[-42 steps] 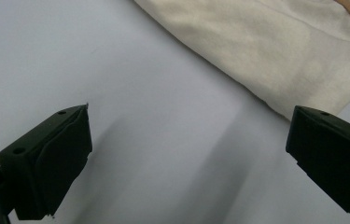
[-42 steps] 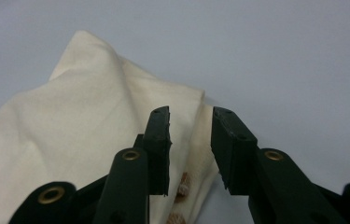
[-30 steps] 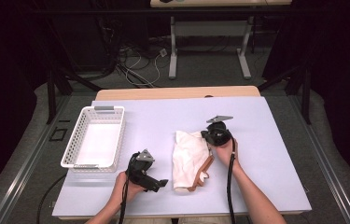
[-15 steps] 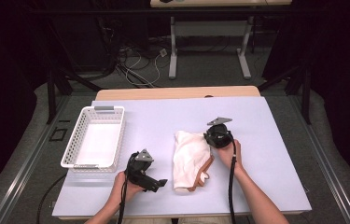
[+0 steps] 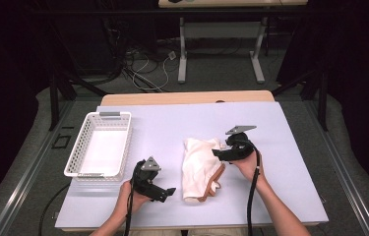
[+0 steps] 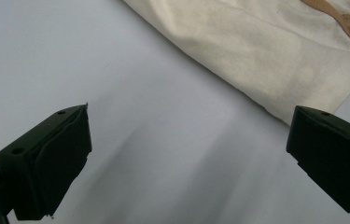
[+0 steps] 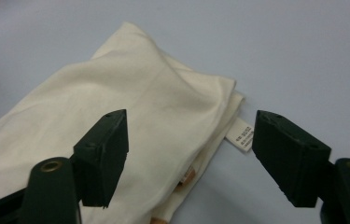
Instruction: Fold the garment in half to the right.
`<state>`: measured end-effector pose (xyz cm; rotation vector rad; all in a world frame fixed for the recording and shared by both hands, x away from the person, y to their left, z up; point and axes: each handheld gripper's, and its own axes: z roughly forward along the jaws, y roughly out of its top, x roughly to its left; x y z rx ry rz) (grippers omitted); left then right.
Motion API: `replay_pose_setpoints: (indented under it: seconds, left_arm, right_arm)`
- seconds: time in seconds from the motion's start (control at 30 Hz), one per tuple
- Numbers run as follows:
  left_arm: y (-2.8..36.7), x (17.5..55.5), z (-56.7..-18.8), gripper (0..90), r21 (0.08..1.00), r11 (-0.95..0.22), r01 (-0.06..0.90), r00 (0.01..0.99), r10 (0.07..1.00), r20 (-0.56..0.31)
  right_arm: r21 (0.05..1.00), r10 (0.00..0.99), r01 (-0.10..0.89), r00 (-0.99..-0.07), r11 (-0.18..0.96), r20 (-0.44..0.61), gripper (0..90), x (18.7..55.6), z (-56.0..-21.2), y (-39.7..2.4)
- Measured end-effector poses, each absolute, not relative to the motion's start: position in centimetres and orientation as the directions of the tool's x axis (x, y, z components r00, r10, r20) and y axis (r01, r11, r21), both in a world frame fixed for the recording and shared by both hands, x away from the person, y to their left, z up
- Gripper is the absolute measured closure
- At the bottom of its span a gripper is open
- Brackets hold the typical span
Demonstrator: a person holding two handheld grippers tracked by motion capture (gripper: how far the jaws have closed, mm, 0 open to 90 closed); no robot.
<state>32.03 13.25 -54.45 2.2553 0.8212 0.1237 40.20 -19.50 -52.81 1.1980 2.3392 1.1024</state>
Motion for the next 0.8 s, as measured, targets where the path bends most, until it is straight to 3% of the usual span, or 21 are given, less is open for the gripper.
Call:
replay_pose_setpoints:
  seconds: [0.3, 0.8]
  left_arm:
    - [13.2, 31.9, -54.4, 0.0, 0.662, -0.538, 0.522, 0.794, 0.590, -0.148]
    - [12.9, 31.7, -54.4, 0.0, 0.670, -0.536, 0.513, 0.794, 0.594, -0.133]
  right_arm:
    - [0.731, 0.730, 0.559, -0.672, 0.390, 0.125, 15.2, 38.9, -52.6, -20.1]
    - [0.725, 0.700, 0.558, -0.699, 0.405, 0.147, 3.3, 37.9, -52.5, -20.4]
